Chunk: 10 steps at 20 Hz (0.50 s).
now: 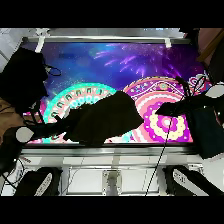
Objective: Fold the clothes and pants, and hang the long-sleeved shirts on hangers.
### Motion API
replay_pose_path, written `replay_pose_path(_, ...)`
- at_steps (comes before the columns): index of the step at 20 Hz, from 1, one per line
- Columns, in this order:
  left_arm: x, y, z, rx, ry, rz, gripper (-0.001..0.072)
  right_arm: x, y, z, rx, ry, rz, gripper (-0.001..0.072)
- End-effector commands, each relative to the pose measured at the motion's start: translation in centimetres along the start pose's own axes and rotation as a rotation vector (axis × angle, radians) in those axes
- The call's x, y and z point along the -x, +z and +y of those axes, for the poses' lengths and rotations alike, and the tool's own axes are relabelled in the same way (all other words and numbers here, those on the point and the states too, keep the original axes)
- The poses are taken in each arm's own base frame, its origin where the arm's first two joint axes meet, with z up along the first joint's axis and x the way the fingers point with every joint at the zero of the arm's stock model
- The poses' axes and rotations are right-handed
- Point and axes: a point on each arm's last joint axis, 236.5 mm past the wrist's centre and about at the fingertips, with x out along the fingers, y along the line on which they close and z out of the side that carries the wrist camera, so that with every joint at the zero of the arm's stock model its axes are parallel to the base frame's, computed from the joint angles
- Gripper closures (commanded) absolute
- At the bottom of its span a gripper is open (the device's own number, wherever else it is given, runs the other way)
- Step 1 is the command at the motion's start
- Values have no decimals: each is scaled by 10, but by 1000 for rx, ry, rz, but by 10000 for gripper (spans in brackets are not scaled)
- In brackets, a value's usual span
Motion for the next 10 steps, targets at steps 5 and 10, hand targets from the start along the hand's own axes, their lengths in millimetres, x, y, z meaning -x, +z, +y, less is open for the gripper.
replay_pose_path(5, -2, 1, -6, 11, -29, -3, 683, 20, 5, 45, 10, 139, -9, 267)
replay_pose_path(10, -2, 1, -7, 15, -34, -2, 683, 53, 36, 60, 97, 103, -117, 267)
